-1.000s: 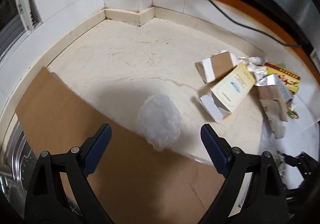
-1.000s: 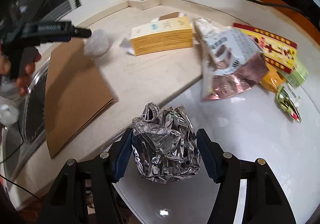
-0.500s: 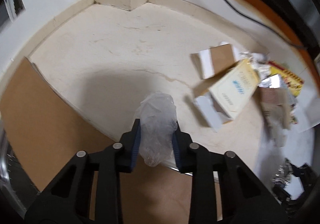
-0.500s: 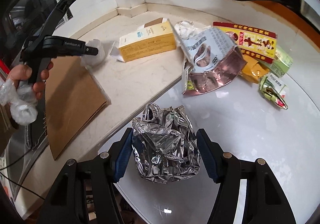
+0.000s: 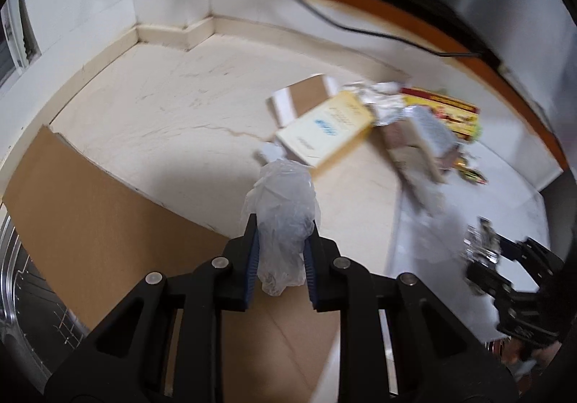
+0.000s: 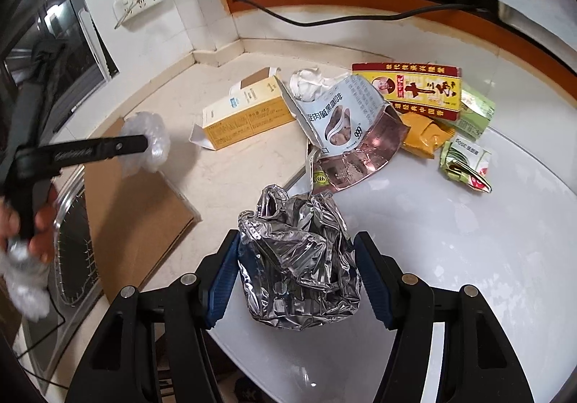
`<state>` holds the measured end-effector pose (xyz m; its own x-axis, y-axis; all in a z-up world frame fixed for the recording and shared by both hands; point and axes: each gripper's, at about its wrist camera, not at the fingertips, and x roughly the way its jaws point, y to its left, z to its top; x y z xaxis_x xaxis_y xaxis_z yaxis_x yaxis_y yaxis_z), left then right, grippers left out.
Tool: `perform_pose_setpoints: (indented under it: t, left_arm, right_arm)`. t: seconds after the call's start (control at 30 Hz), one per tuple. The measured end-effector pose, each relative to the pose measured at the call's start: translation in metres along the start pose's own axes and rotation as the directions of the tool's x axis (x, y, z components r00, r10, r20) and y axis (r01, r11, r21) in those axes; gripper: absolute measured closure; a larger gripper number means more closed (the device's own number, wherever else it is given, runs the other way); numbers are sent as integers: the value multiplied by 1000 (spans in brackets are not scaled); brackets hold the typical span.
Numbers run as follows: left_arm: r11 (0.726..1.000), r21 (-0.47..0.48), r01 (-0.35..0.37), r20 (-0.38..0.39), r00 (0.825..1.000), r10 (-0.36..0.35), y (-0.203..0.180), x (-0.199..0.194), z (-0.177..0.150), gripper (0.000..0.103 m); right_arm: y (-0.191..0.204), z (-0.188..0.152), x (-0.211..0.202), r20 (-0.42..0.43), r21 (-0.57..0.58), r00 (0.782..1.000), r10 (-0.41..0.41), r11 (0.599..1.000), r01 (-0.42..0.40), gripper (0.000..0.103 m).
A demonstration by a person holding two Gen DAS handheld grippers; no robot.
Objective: Collect trash
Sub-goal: 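Grasp the clear plastic bag with the left tool while the right tool grasps the crumpled foil, then carry the plastic bag and foil down and release both into the bin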
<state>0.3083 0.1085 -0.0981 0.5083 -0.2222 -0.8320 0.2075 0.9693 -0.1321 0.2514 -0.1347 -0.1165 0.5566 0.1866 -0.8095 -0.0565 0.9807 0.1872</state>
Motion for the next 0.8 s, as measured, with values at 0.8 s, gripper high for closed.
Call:
perform_pose_setpoints:
  t: [0.8]
  left_arm:
    - [996, 49, 70, 92, 993, -74, -116, -132, -171, 84]
  right_arm:
    - [19, -101, -117, 20, -131, 993, 114, 985, -111, 40]
